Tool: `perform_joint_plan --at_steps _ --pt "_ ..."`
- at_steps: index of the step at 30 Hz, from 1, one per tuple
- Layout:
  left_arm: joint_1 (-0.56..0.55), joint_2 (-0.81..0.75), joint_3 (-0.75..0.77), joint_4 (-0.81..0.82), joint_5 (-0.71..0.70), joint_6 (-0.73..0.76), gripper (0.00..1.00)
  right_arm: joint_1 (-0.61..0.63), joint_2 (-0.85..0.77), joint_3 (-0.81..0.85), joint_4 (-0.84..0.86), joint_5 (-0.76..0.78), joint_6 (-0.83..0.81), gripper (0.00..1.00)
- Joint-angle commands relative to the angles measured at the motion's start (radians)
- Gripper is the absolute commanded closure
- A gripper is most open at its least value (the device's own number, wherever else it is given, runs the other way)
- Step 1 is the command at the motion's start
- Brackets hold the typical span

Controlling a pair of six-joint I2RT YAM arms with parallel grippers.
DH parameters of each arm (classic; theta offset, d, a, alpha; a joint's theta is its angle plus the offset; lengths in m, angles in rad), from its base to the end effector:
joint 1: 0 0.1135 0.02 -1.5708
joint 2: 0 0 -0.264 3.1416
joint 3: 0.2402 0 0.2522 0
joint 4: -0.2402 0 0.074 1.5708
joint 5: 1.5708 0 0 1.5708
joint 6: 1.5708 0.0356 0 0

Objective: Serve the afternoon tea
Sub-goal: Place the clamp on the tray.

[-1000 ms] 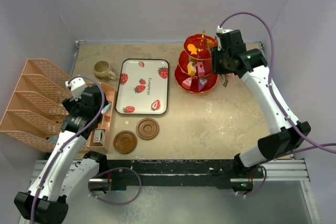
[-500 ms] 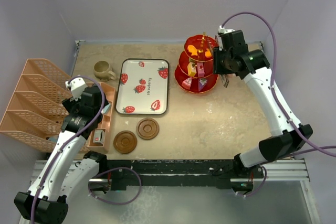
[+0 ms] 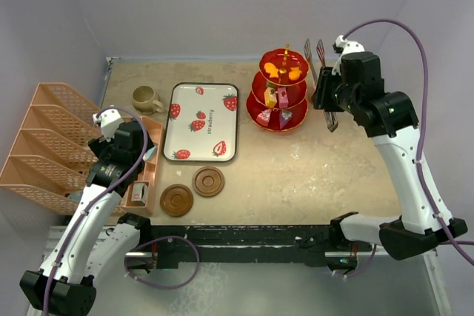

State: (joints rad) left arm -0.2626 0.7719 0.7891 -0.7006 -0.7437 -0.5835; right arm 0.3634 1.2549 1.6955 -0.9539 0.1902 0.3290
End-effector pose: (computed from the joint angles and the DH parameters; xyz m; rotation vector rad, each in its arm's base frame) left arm 0.1534 -0.0163 0.2986 -0.6976 1.9491 0.3266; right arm 0.2163 0.0751 0.4697 0.0801 2.0802 0.2256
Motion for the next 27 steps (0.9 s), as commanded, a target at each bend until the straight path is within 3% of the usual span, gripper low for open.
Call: perform_joint_plan --at_steps 1,13,19,27 --pt "0.000 -0.014 0.010 0.032 -0.005 0.004 0.01 -0.005 -0.024 0.095 0.031 -0.090 0.015 0.59" --pt "0.001 -0.025 0.016 0.022 -0.031 -0.002 0.01 -0.002 0.003 0.140 0.145 -0.365 0.031 0.59" --pt "0.002 -0.040 0.022 0.010 -0.057 -0.011 0.01 0.037 0.028 0.143 0.139 -0.364 0.030 0.59" --pt "0.001 -0.054 0.022 0.012 -0.058 -0.011 0.01 0.288 0.105 0.154 0.160 -0.228 0.102 0.59"
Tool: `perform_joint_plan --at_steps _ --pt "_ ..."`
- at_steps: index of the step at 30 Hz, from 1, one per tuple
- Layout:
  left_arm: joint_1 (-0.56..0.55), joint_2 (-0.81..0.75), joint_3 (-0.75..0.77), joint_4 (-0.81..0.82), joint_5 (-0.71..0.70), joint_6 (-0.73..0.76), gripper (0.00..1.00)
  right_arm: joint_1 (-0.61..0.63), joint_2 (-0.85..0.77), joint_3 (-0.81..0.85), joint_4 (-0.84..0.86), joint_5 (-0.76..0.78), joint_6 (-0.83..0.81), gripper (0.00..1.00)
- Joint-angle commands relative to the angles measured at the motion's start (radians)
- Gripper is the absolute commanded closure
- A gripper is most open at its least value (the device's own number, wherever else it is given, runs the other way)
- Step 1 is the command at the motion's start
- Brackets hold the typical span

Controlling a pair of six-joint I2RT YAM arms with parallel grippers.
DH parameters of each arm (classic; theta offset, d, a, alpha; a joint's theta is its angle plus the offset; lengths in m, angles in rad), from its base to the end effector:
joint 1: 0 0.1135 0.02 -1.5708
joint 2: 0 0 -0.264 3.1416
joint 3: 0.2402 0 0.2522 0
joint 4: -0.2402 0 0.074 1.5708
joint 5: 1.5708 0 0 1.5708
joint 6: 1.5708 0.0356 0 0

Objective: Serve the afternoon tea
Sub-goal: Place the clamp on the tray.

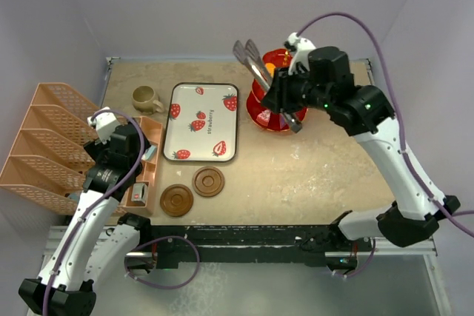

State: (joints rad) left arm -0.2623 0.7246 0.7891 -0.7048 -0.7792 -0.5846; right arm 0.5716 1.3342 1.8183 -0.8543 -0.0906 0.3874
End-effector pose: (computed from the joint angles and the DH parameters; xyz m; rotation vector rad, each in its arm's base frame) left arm 0.1442 -0.0128 0.3048 -0.7219 1.8926 0.3334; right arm 0.2077 0.1374 0.4977 -0.2467 1.9938 0.7149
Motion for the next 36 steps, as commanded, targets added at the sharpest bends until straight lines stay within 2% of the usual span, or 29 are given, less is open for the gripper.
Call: perform_joint_plan --at_steps 1,8,22,33,36 --pt "0.000 -0.007 0.023 0.015 -0.024 -0.009 0.01 0.101 0.037 0.030 0.065 0.068 0.049 0.59" --pt "0.001 -0.042 0.026 0.005 -0.049 -0.020 0.01 0.222 0.089 -0.011 0.168 0.113 0.100 0.59" --pt "0.001 -0.062 0.030 0.004 -0.041 -0.017 0.01 0.403 0.288 -0.029 0.177 0.269 0.159 0.60" --pt "0.001 -0.066 0.031 -0.002 -0.052 -0.020 0.01 0.441 0.535 -0.075 0.291 0.299 0.186 0.61" --pt "0.000 -0.063 0.030 0.001 -0.053 -0.020 0.01 0.433 0.570 -0.121 0.381 0.284 0.209 0.61"
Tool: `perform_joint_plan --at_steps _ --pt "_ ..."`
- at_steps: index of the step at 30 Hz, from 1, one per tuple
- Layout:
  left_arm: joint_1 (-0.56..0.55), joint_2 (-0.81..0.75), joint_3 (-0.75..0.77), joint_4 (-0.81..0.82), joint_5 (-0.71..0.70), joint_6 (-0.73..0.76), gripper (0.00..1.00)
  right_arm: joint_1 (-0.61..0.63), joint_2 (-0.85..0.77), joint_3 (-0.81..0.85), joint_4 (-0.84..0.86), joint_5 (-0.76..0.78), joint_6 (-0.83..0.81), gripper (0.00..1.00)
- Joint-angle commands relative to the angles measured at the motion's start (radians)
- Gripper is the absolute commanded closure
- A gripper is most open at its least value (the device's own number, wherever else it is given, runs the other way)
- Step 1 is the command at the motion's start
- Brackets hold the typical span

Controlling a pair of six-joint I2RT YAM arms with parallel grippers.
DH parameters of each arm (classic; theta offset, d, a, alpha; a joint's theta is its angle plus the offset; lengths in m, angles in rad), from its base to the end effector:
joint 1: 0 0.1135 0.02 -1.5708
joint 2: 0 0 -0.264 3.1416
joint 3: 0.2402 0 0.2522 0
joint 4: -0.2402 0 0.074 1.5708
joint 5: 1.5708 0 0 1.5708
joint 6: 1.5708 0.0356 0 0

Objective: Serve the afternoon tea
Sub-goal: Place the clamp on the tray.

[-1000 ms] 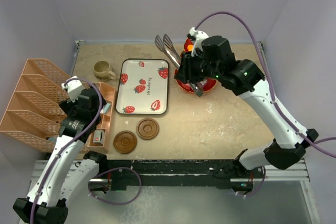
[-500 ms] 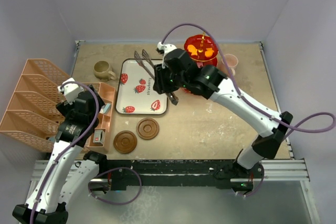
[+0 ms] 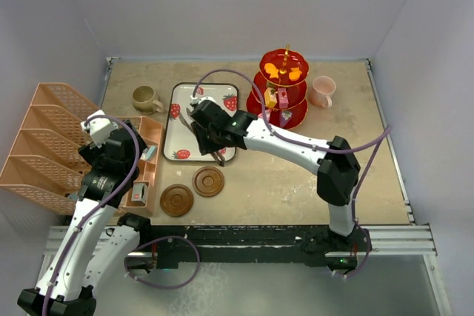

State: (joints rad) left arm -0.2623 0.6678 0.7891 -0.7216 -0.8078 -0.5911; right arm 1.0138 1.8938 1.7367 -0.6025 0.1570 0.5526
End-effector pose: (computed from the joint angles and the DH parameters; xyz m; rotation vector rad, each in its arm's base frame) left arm 0.1322 -0.0089 0.3105 -0.7481 1.8406 0.3311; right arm 0.2343 0.3657 0.3096 -0.4689 2.3514 0.5924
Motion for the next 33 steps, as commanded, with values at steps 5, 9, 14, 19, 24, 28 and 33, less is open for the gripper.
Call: perform_joint_plan --at_steps 5,9,14,19,24,28,33 --pt "0.000 -0.005 0.032 0.014 -0.025 -0.013 0.01 -0.049 0.075 -0.034 0.190 0.065 0.090 0.61" --pt "0.000 -0.006 0.031 0.013 -0.027 -0.013 0.01 -0.102 0.077 -0.098 0.316 0.027 0.144 0.61" --pt "0.000 -0.010 0.031 0.011 -0.033 -0.016 0.01 -0.136 0.123 -0.121 0.427 0.033 0.216 0.61" --pt "0.000 -0.012 0.029 0.012 -0.034 -0.016 0.01 -0.136 0.236 -0.010 0.375 0.105 0.223 0.61" --pt "0.000 -0.005 0.030 0.012 -0.033 -0.015 0.01 -0.125 0.296 0.040 0.347 0.165 0.206 0.60" --pt "0.001 -0.002 0.030 0.013 -0.033 -0.015 0.01 -0.116 0.309 0.031 0.349 0.194 0.180 0.59" --pt "0.000 0.004 0.029 0.016 -0.025 -0.012 0.01 -0.112 0.329 0.021 0.320 0.194 0.143 0.56"
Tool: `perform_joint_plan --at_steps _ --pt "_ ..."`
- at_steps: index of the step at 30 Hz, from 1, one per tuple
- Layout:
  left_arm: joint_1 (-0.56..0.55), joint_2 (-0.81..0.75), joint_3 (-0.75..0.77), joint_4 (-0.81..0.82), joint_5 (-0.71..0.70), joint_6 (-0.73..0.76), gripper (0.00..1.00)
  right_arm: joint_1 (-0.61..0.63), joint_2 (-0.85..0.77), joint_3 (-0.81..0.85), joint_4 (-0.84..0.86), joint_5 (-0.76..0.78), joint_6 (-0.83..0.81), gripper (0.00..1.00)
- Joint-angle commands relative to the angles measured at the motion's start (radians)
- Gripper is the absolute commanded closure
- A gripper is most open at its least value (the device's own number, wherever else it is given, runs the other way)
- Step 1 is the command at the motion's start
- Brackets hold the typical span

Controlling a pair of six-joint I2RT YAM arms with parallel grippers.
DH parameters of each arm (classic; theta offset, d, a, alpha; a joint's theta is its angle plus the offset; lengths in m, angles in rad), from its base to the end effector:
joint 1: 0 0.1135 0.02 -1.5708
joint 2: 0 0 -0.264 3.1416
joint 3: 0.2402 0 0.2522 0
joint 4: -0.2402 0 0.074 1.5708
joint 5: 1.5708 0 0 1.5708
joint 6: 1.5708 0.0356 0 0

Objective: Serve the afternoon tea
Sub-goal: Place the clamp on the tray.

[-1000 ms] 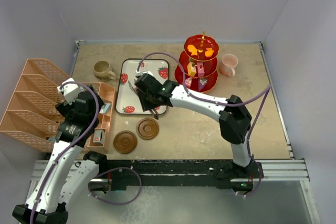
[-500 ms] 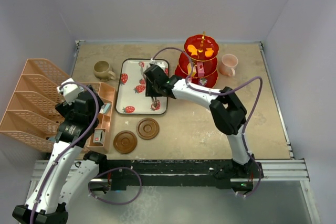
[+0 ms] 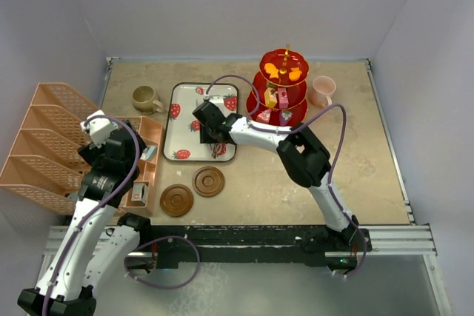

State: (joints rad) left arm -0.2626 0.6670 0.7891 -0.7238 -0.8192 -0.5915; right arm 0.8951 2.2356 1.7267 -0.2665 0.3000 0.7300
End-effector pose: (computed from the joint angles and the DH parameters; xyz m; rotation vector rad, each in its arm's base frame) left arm 0.1318 -0.0085 0.3106 -0.7525 1.8353 0.3425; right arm 0.3229 0.3860 0.1787 -0.0450 2.3505 0.4718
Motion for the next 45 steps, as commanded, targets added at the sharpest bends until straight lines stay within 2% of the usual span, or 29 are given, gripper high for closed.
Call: perform_joint_plan --at_steps 1,14,16,23,26,30,32,34,39,45 --pt "0.000 0.007 0.029 0.020 -0.011 -0.010 0.01 0.007 -0.006 0.032 -0.024 0.041 -0.034 0.56" --pt "0.000 0.021 0.025 0.029 0.011 -0.002 0.01 0.014 0.018 0.068 -0.088 0.070 -0.038 0.47" --pt "0.000 0.023 0.024 0.030 0.015 0.002 0.01 0.015 -0.002 0.057 -0.090 0.067 -0.035 0.42" --pt "0.001 0.028 0.025 0.032 0.017 0.001 0.01 0.015 -0.086 0.086 -0.126 0.012 -0.065 0.40" --pt "0.000 0.026 0.023 0.033 0.020 0.002 0.01 0.012 -0.131 0.078 -0.088 -0.040 -0.104 0.34" --pt "0.001 0.026 0.023 0.034 0.022 0.002 0.01 0.011 -0.139 0.126 -0.157 -0.036 -0.109 0.33" --pt "0.000 0.026 0.024 0.033 0.021 0.002 0.01 0.018 -0.173 0.148 -0.196 0.024 -0.110 0.33" --pt "0.001 0.026 0.024 0.034 0.021 0.002 0.01 0.025 -0.253 0.071 -0.142 0.017 -0.121 0.33" --pt "0.000 0.021 0.026 0.032 0.019 0.002 0.01 0.034 -0.452 -0.182 0.013 -0.156 -0.164 0.30" --pt "0.001 0.027 0.027 0.034 0.026 0.003 0.01 0.051 -0.589 -0.481 0.129 -0.298 -0.057 0.29"
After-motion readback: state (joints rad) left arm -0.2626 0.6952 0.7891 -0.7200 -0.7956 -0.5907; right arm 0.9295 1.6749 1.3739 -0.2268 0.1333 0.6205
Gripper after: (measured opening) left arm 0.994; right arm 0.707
